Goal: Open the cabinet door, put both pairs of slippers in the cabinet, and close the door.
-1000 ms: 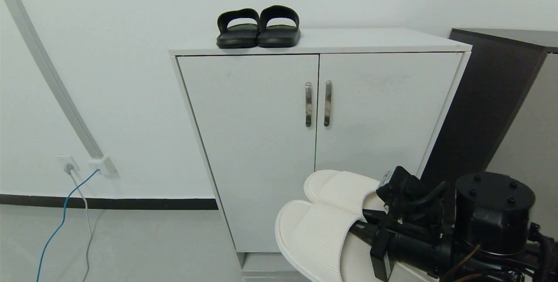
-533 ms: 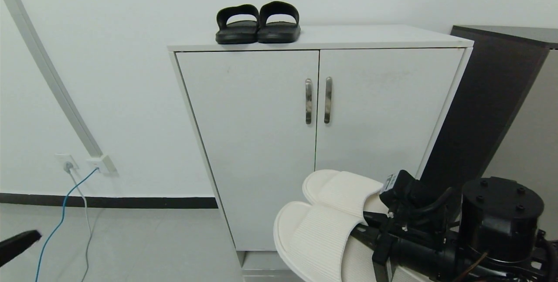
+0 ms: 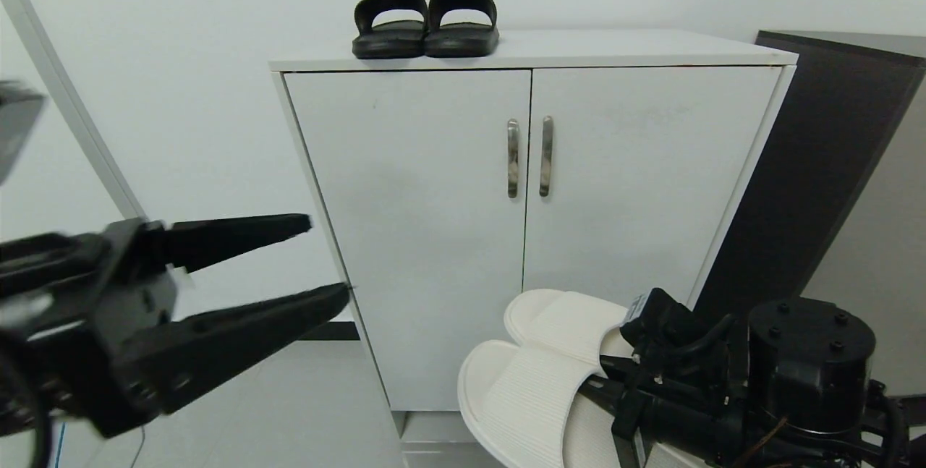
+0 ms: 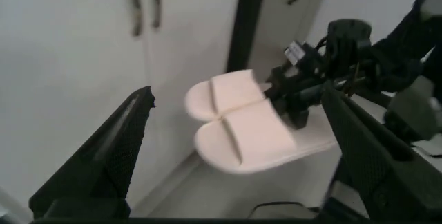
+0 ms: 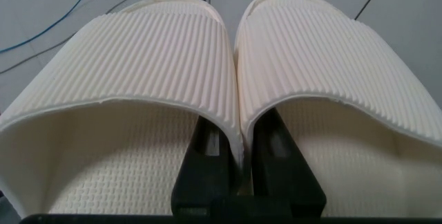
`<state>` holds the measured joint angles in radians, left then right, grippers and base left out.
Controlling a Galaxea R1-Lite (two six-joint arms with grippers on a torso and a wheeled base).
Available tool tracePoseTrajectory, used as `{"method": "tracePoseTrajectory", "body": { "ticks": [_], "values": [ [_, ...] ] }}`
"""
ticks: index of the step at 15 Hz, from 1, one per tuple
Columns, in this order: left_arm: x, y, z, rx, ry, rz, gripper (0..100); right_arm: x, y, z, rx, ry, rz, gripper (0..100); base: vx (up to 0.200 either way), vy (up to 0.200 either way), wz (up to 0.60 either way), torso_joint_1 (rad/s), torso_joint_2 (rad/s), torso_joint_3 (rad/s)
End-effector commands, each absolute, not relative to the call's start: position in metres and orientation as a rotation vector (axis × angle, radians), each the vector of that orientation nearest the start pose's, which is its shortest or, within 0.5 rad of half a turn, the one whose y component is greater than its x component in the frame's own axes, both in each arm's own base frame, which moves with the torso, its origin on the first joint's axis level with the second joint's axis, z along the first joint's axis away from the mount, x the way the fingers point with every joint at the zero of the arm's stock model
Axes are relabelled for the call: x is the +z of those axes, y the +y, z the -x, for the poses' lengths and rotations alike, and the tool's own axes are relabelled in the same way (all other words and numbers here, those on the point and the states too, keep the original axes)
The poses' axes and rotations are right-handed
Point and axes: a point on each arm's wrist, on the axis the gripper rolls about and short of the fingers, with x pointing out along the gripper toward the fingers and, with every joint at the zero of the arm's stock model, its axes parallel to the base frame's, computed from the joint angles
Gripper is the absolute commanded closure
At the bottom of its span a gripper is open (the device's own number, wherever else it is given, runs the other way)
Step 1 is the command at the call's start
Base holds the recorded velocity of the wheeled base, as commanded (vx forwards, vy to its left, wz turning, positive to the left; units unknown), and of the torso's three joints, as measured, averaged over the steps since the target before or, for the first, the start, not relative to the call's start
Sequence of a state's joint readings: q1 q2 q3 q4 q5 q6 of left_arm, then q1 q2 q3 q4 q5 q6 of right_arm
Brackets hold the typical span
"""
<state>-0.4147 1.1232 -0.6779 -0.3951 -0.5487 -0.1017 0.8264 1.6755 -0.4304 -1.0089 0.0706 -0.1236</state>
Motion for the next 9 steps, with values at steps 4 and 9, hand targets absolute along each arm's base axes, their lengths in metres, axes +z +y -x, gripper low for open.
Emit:
{"method": "tracePoseTrajectory", "body": {
  "ticks": [4,9],
  "values": [
    [0.265,-0.152,-0.219,-1.105,0.144,0.206,0,0.131,0.192,-0.175,0.907,0.18,0.209,100,0.0,0.0,0.0,0.0,0.0,0.0],
    [0.271,-0.2,-0.262,-1.151,0.166,0.294,0,0.129,0.193,-0.176,0.906,0.186,0.212,100,0.0,0.0,0.0,0.0,0.0,0.0]
  ]
}}
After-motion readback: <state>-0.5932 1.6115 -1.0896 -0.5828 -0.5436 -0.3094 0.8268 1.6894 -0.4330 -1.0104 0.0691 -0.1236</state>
